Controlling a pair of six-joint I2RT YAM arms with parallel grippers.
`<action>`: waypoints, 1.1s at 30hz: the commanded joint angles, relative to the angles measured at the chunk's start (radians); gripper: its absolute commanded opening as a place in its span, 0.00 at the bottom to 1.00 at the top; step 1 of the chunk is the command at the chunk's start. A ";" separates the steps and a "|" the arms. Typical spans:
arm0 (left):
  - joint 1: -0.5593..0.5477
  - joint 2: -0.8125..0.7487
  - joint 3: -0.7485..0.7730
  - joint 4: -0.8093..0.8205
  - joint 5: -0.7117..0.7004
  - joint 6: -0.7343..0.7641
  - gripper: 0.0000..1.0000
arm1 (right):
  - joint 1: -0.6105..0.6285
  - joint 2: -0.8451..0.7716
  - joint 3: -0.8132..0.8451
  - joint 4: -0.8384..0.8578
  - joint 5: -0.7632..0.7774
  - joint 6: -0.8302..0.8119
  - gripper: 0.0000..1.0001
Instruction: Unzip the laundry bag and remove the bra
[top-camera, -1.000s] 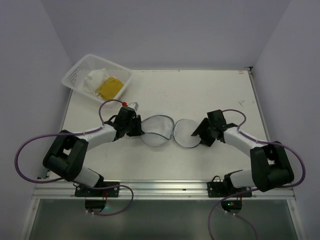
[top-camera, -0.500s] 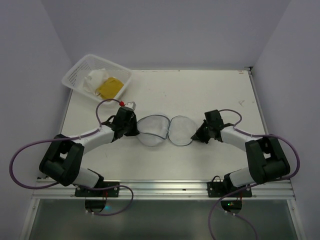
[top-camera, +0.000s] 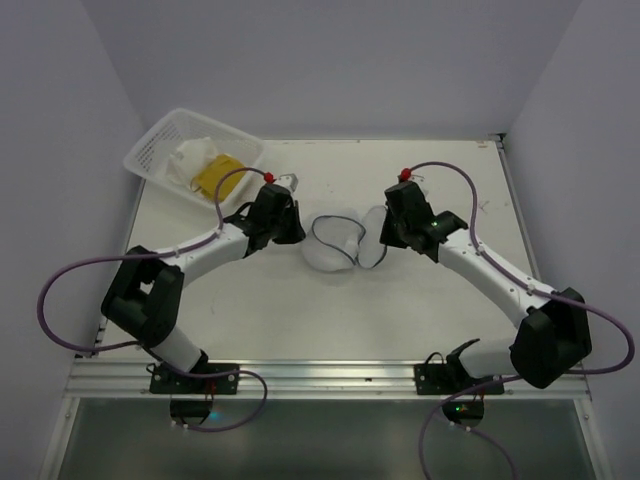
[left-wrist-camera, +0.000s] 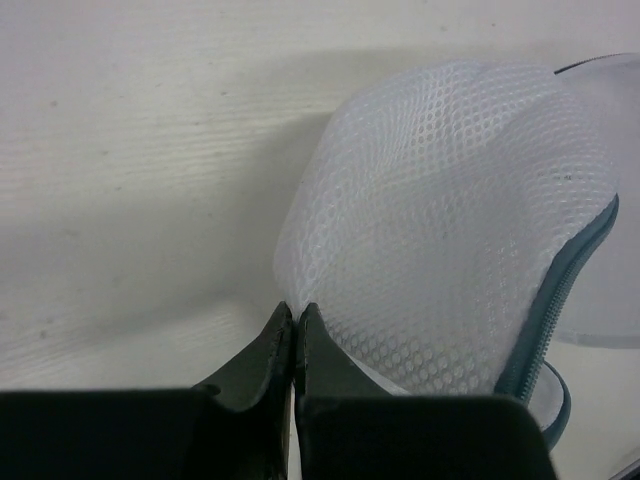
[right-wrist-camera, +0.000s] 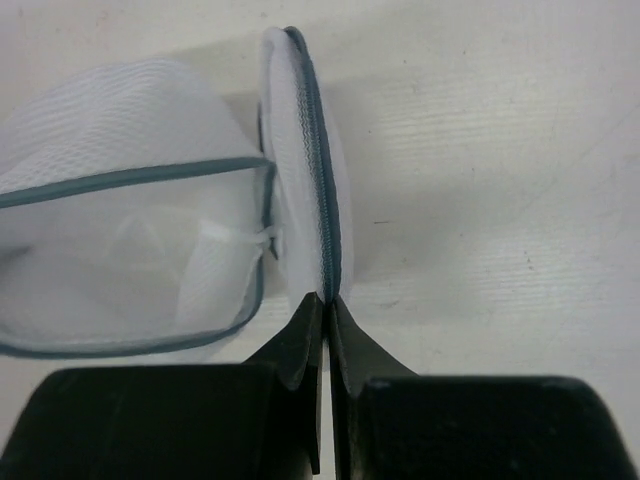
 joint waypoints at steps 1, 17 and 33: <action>-0.052 0.070 0.109 0.010 0.028 0.003 0.00 | 0.074 0.006 0.094 -0.120 0.145 -0.132 0.00; -0.115 0.231 0.068 0.156 0.136 -0.116 0.00 | 0.295 0.199 0.146 0.151 -0.113 -0.452 0.00; -0.088 0.158 -0.226 0.309 0.105 -0.208 0.03 | 0.302 0.377 -0.055 0.449 -0.476 -0.449 0.00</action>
